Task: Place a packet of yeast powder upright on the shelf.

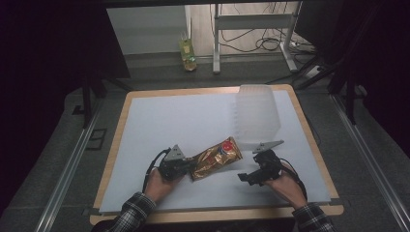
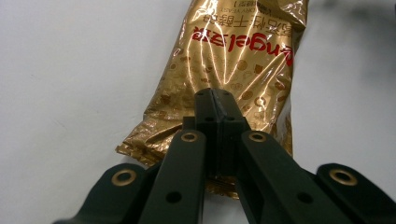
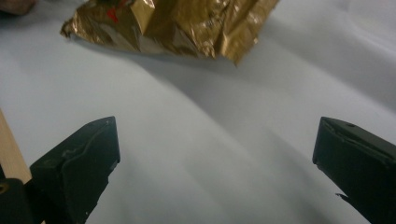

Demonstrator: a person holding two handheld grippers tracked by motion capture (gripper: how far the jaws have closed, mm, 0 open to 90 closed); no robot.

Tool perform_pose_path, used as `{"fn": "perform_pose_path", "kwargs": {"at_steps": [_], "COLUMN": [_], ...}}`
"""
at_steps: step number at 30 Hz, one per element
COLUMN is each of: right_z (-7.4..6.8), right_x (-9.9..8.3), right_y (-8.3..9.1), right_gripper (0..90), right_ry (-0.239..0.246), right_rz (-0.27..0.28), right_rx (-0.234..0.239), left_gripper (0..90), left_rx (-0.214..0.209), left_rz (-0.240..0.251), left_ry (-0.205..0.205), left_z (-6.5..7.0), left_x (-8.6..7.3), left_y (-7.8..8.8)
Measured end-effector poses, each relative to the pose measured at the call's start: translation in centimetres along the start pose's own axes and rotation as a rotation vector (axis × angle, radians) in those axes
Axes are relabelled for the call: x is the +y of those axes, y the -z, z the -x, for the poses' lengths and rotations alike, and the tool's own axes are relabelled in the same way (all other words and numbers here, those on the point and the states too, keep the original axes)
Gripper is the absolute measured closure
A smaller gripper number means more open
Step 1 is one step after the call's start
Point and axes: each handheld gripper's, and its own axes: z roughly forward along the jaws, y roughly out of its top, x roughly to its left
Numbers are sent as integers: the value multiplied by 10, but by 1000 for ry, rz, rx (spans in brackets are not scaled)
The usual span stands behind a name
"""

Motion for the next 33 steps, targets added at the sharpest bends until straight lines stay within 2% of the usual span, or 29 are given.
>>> {"fn": "perform_pose_path", "kwargs": {"at_steps": [3,7,9,11,14,18,20,21,22,25,27,29,30,31,33], "right_z": [2,4,5,8,11,13,13,13,13,11,9,5,5,2,1], "right_x": [10,25,28,41,51,60,66,66,70,78,81,90,90,95,98], "right_y": [-6,-17,-20,-29,-39,-48,-56,-56,-58,-59,-58,-53,-53,-49,-46], "right_gripper": [8,10,10,34,58,93,148,148,188,235,249,362,362,452,564], "right_ry": [-15,-56,-65,-93,-129,-162,-181,-181,-200,-220,-224,-194,-194,-179,-167], "right_rz": [-9,-23,-27,-37,-46,-53,-59,-59,-56,-45,-43,-38,-38,-38,-47], "right_rx": [18,75,81,103,113,137,169,169,210,281,283,268,268,254,235], "left_gripper": [900,900,900,900,900,900,900,900,900,900,900,899,900,899,898], "left_rx": [-3,-8,-6,-7,-16,-19,-20,-20,-16,-18,-21,-22,-22,-20,-17], "left_rz": [-2,-4,-4,-5,-6,-5,-3,-3,-2,-2,-2,-1,-1,2,0], "left_ry": [2,10,6,1,7,10,6,6,-2,-2,1,-1,-1,0,-4], "left_z": [0,-1,0,0,-1,-1,-1,-1,0,-1,-1,-2,-2,-1,-1], "left_x": [-1,-1,-1,-2,-2,-2,-2,-2,-3,-3,-3,-4,-4,-4,-4], "left_y": [1,2,2,2,3,3,3,3,3,3,4,5,5,6,6]}}
